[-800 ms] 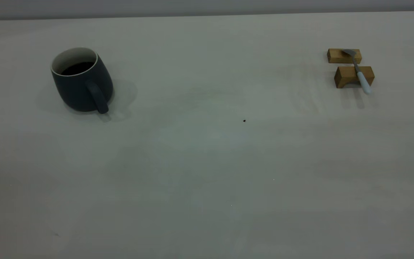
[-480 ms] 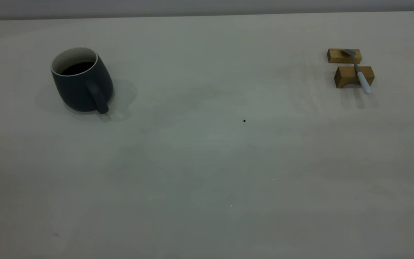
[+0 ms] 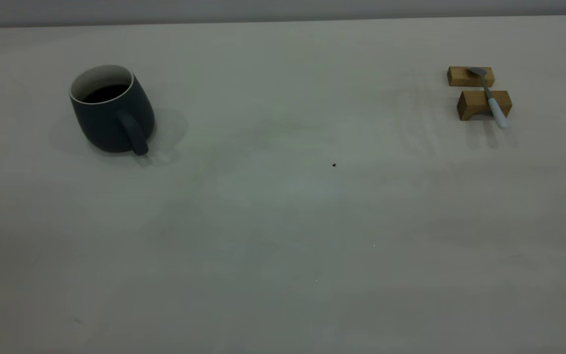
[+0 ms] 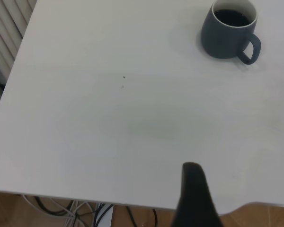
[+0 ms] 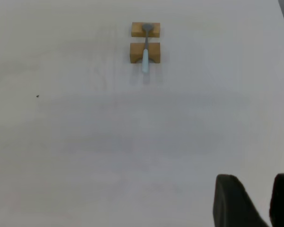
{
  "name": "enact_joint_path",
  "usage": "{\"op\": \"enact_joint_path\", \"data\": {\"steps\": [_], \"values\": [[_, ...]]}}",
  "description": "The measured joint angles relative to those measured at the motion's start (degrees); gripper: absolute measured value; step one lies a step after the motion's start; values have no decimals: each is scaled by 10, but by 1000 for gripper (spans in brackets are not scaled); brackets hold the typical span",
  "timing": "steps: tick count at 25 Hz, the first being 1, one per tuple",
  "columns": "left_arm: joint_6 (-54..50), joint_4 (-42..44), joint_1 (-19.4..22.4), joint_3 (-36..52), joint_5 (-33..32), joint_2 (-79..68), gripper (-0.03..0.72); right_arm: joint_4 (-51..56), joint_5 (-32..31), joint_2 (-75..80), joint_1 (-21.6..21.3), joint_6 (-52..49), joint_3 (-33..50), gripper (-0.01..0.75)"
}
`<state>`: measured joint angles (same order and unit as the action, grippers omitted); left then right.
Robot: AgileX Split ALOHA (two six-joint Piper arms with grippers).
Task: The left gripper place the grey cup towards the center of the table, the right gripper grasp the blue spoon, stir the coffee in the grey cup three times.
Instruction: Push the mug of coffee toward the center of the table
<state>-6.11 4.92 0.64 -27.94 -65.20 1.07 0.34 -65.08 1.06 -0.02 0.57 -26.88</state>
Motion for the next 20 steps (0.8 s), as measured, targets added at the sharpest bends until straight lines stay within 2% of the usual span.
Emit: {"op": "enact_joint_path", "data": {"steps": [13, 16, 20], "values": [[2, 0, 0, -2, 1, -10, 585, 0, 0, 0, 0, 0, 0, 237], [26, 0, 0, -22, 7, -74, 585, 0, 0, 0, 0, 0, 0, 237], [83, 0, 0, -56, 51, -213, 585, 0, 0, 0, 0, 0, 0, 237]]}}
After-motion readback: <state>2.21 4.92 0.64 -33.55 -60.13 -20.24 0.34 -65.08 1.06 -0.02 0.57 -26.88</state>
